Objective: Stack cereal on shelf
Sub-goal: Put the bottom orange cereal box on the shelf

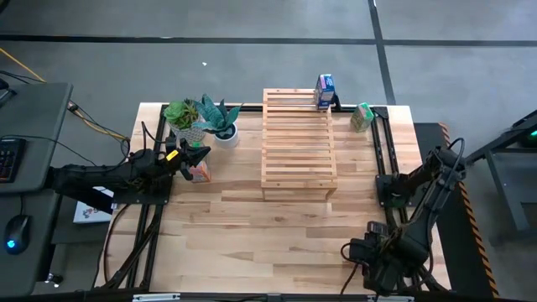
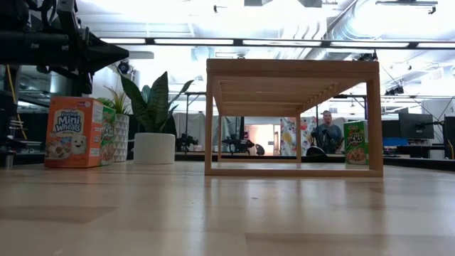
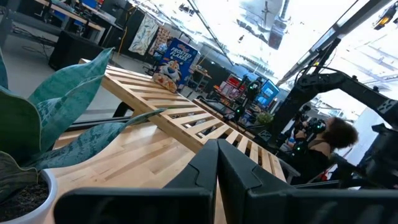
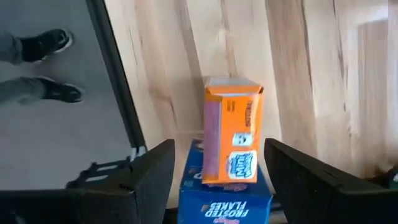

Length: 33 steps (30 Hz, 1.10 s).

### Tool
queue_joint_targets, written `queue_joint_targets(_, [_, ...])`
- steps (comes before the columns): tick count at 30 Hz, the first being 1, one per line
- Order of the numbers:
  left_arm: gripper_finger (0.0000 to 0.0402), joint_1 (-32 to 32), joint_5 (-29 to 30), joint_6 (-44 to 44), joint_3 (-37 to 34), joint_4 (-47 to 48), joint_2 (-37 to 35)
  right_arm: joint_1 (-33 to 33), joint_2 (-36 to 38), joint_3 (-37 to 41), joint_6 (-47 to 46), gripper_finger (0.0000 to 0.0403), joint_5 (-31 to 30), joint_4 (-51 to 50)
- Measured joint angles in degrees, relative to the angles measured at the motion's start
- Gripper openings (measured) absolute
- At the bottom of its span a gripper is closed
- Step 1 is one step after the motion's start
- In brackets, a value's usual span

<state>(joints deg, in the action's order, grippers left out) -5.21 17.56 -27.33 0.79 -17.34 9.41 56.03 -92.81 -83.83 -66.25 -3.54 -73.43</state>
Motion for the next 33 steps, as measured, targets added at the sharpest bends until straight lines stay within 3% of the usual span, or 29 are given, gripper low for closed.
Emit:
queue_joint_targets(6, [0.0001,0.0,0.0,-0.04,0.0,0.0,0.01,-0.05,-0.29,0.0,7.03,0.024,-2.06,-0.46])
queue_joint_targets(14, [0.0001,0.0,-0.01,-0.04,0.0,0.0,0.02,-0.13,-0.24,0.46,3.97,0.024,-0.38,-1.37])
queue_joint_targets(20, [0.0001,0.0,0.0,0.0,0.0,0.0,0.02,0.33,-0.25,5.88,1.29,0.024,3.69,2.71])
queue_joint_targets(26, [0.0001,-0.01,0.0,-0.03,-0.01,0.0,0.01,0.76,-0.25,7.07,0.56,0.024,-1.21,6.0])
queue_joint_targets(33, [0.0001,0.0,-0.01,-0.04,-0.01,0.0,0.01,0.76,-0.25,7.08,2.1,0.024,-3.53,2.47])
